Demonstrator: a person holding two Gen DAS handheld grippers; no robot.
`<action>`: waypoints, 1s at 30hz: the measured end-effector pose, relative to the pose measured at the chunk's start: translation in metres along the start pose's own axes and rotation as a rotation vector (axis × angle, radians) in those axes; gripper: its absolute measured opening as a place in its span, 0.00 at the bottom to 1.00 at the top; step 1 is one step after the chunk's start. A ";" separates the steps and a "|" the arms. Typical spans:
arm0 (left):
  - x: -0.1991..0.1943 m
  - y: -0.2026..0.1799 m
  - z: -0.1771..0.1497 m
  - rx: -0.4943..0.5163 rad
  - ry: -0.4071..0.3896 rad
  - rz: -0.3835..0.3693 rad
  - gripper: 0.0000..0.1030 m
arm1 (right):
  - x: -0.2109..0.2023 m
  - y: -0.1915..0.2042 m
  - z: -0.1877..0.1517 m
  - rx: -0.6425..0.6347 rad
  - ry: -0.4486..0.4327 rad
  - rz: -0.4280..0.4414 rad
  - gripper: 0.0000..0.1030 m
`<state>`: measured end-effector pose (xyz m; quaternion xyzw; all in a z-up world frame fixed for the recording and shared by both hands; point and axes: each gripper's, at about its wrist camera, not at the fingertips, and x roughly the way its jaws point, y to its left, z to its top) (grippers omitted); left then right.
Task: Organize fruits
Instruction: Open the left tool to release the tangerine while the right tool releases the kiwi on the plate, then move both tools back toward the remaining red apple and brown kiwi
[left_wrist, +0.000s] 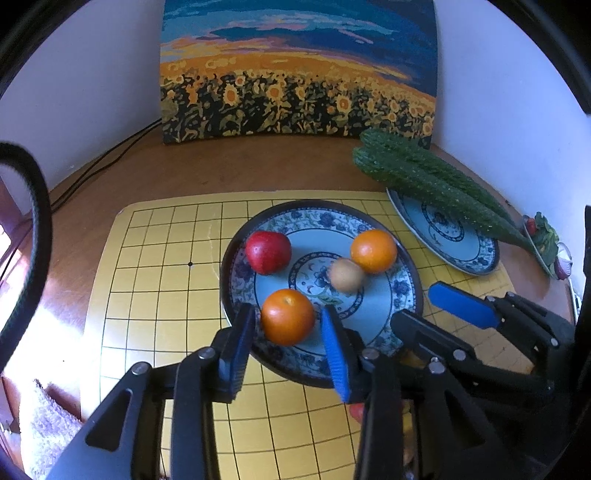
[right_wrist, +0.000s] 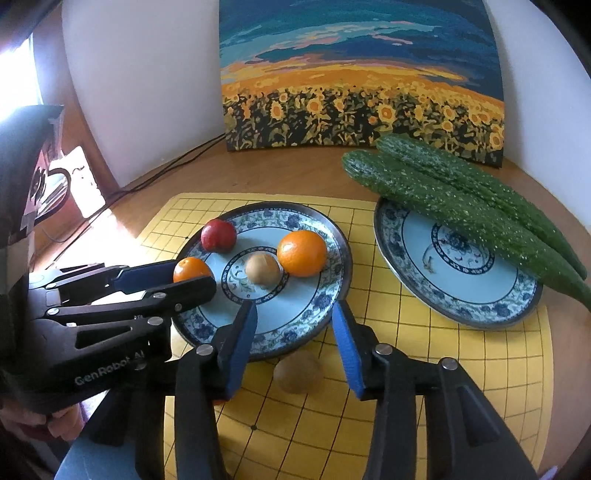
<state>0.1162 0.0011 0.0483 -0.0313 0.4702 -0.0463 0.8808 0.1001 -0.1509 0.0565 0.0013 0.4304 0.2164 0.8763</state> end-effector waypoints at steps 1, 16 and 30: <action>-0.002 -0.001 -0.001 0.001 -0.001 -0.001 0.38 | -0.002 0.000 -0.001 -0.002 -0.002 -0.001 0.43; -0.026 -0.016 -0.014 0.005 -0.003 -0.033 0.46 | -0.037 -0.003 -0.018 -0.022 -0.015 -0.016 0.49; -0.035 -0.022 -0.029 -0.007 0.020 -0.065 0.47 | -0.052 -0.015 -0.035 0.010 -0.010 -0.032 0.49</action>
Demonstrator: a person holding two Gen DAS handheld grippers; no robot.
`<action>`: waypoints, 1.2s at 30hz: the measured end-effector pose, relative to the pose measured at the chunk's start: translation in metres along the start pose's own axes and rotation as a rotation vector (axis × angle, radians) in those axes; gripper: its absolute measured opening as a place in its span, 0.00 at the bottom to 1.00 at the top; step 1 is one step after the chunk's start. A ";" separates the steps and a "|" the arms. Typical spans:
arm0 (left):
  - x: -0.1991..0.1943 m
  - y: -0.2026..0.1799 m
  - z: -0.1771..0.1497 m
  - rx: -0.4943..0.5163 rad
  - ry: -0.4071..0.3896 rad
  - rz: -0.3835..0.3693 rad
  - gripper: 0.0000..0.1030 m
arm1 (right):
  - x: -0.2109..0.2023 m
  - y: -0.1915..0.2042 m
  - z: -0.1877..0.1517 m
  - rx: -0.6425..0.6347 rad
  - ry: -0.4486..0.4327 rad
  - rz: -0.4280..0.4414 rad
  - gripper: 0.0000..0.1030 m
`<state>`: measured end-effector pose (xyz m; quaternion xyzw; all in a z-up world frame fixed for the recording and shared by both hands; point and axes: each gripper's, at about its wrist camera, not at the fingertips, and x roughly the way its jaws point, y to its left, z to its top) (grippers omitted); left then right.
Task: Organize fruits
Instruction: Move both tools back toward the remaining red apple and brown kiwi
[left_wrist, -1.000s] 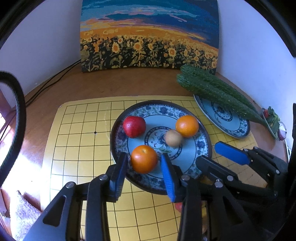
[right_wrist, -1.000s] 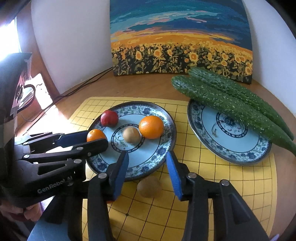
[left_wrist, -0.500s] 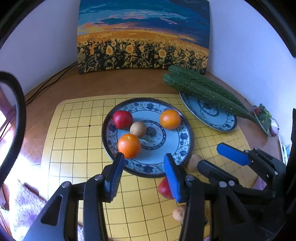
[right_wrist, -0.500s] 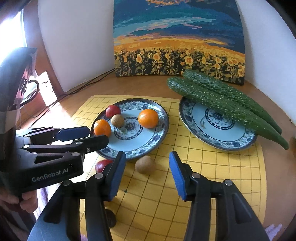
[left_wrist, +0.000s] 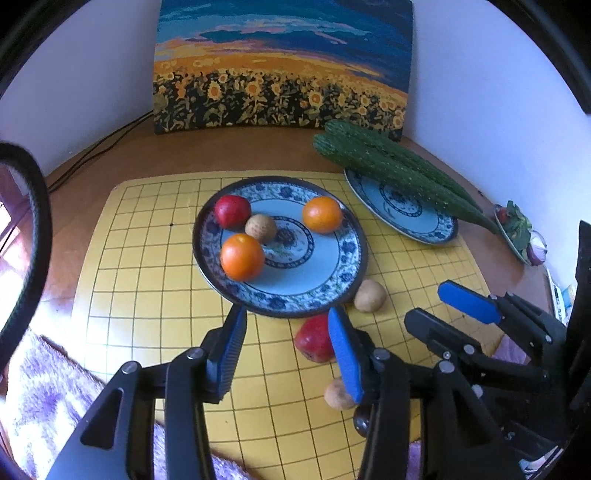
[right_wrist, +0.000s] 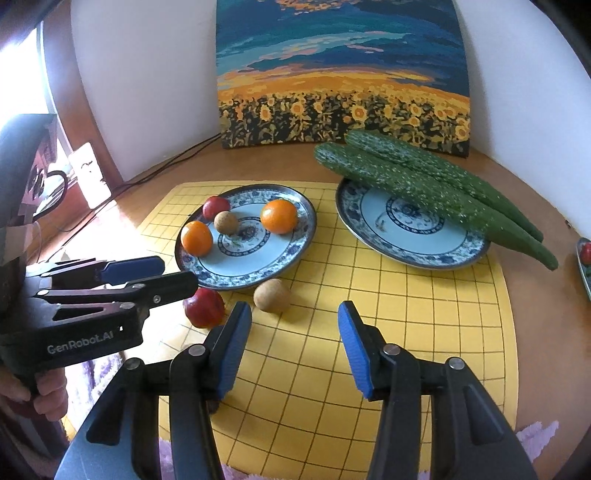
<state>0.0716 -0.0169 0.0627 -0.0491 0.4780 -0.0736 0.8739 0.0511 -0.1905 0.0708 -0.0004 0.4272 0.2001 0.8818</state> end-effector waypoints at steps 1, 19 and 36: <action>0.000 -0.002 -0.001 0.002 0.003 -0.003 0.47 | 0.000 -0.001 -0.001 0.003 0.001 -0.001 0.49; 0.017 -0.023 -0.012 0.040 0.047 0.002 0.47 | -0.002 -0.021 -0.015 0.054 0.006 -0.001 0.49; 0.027 -0.027 -0.015 0.059 0.043 0.011 0.34 | 0.000 -0.025 -0.019 0.072 0.013 -0.002 0.49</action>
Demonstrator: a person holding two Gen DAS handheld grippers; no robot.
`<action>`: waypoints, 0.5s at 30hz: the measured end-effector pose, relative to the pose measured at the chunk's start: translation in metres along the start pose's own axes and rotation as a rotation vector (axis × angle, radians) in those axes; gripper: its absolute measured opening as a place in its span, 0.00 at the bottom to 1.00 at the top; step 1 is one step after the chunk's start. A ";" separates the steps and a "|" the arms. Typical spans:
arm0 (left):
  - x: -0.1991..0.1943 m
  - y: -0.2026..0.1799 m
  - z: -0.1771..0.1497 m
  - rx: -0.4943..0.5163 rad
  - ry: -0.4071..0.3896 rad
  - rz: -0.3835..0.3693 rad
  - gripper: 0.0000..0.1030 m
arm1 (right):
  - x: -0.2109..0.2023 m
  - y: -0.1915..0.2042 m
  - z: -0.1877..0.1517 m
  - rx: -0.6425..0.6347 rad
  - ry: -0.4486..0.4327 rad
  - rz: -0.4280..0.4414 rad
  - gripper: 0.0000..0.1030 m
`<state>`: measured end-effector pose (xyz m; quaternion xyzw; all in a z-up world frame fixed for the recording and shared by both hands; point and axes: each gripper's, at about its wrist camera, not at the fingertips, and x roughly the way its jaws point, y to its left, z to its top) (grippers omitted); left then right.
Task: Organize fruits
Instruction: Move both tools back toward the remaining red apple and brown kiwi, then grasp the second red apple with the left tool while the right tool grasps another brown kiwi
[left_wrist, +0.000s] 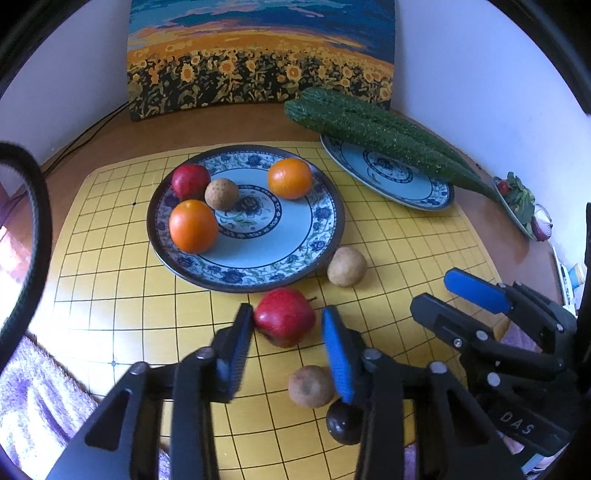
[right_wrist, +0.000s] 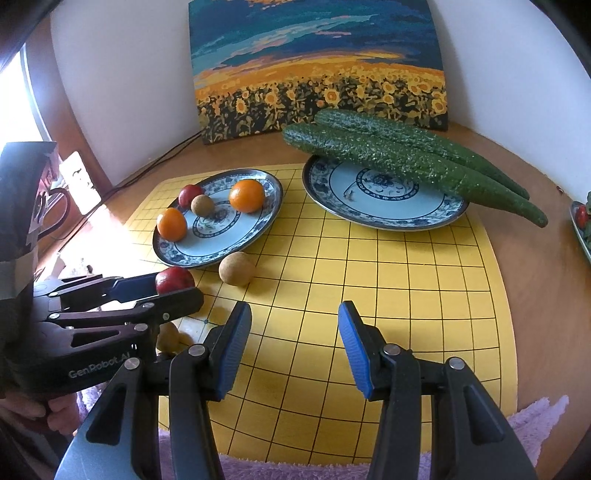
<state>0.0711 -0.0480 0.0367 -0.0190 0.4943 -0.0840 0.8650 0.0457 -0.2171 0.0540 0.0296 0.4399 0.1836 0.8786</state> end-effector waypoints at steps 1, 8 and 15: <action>0.000 0.000 0.000 0.005 -0.002 -0.002 0.34 | 0.000 0.000 0.000 -0.001 0.001 0.000 0.49; -0.005 0.003 -0.003 -0.003 -0.009 -0.030 0.34 | 0.006 0.006 0.001 -0.007 0.010 0.002 0.49; -0.014 0.019 -0.004 -0.035 -0.031 -0.023 0.34 | 0.010 0.018 0.004 -0.034 0.013 0.013 0.49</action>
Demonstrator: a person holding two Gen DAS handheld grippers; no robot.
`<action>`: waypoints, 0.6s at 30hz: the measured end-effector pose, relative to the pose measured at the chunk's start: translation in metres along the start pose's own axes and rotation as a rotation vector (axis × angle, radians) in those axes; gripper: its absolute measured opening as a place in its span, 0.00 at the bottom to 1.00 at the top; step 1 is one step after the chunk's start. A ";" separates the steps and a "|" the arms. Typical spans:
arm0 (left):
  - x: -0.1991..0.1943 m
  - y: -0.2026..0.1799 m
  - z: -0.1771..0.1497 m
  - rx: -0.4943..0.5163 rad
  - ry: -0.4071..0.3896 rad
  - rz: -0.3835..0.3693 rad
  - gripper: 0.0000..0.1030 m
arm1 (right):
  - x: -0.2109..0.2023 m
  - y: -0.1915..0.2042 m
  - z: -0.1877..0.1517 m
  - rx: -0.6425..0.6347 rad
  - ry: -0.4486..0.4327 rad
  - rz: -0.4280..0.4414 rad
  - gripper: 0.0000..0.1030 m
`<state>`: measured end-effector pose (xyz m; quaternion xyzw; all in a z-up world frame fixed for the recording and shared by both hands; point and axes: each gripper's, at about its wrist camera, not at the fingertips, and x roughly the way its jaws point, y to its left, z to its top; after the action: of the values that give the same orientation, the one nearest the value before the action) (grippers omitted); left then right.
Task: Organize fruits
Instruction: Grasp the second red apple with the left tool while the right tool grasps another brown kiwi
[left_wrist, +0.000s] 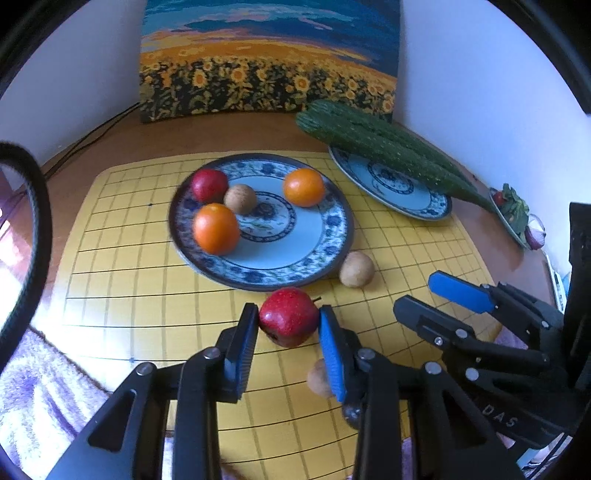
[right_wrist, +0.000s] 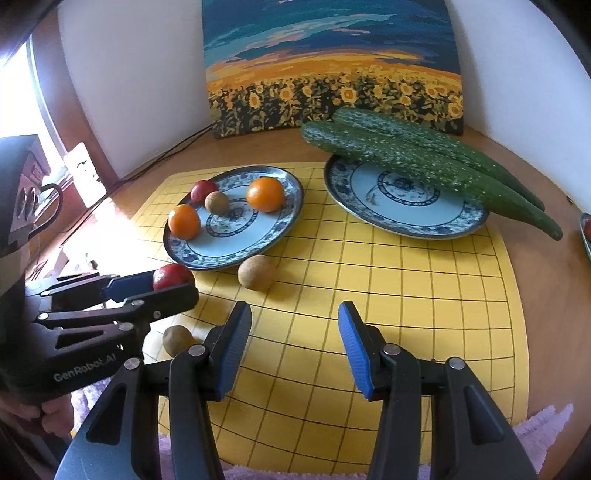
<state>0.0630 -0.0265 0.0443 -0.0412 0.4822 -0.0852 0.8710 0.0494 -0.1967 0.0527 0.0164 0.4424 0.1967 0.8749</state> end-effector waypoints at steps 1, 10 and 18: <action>-0.001 0.003 0.000 -0.007 -0.002 0.004 0.34 | 0.001 0.002 0.001 -0.005 0.003 0.000 0.49; -0.010 0.035 0.001 -0.072 -0.026 0.036 0.34 | 0.015 0.019 0.008 -0.041 0.011 0.011 0.49; -0.012 0.048 -0.001 -0.103 -0.036 0.040 0.34 | 0.022 0.028 0.015 -0.068 0.005 -0.004 0.49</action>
<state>0.0615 0.0229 0.0462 -0.0776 0.4710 -0.0420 0.8777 0.0640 -0.1610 0.0503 -0.0146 0.4376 0.2096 0.8743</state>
